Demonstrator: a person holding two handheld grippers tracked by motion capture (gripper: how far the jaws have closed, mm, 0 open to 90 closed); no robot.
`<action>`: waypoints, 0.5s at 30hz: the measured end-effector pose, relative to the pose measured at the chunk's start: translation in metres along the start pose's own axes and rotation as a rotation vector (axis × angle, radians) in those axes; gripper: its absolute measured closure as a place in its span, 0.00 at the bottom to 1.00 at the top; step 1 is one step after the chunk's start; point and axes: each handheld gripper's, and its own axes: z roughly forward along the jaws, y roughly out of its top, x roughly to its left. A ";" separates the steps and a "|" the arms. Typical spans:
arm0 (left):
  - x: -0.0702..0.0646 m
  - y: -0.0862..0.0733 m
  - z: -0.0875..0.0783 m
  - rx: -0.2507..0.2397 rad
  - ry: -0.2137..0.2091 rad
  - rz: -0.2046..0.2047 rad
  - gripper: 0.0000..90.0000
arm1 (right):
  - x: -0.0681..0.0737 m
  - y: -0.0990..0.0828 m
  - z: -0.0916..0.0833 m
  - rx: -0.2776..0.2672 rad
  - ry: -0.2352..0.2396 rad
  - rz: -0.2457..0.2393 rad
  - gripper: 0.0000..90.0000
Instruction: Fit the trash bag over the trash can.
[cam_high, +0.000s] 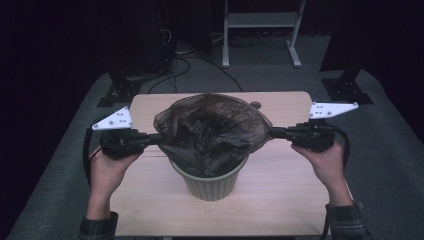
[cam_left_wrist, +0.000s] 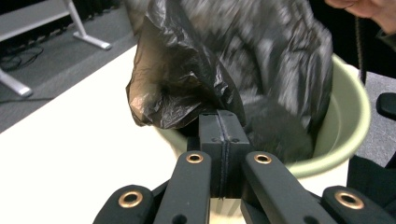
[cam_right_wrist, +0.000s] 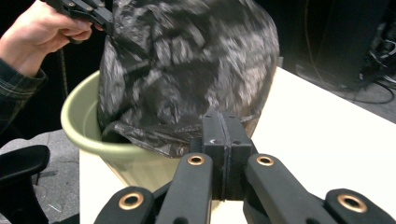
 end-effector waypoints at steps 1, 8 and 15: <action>0.001 -0.004 -0.001 0.001 0.003 -0.013 1.00 | -0.001 -0.002 -0.002 0.002 0.001 0.001 1.00; 0.010 -0.027 -0.007 0.030 0.030 -0.054 1.00 | -0.006 -0.027 -0.013 0.031 -0.022 0.026 1.00; 0.015 -0.046 -0.003 0.061 0.040 -0.091 1.00 | -0.012 -0.051 -0.012 0.060 -0.023 0.069 1.00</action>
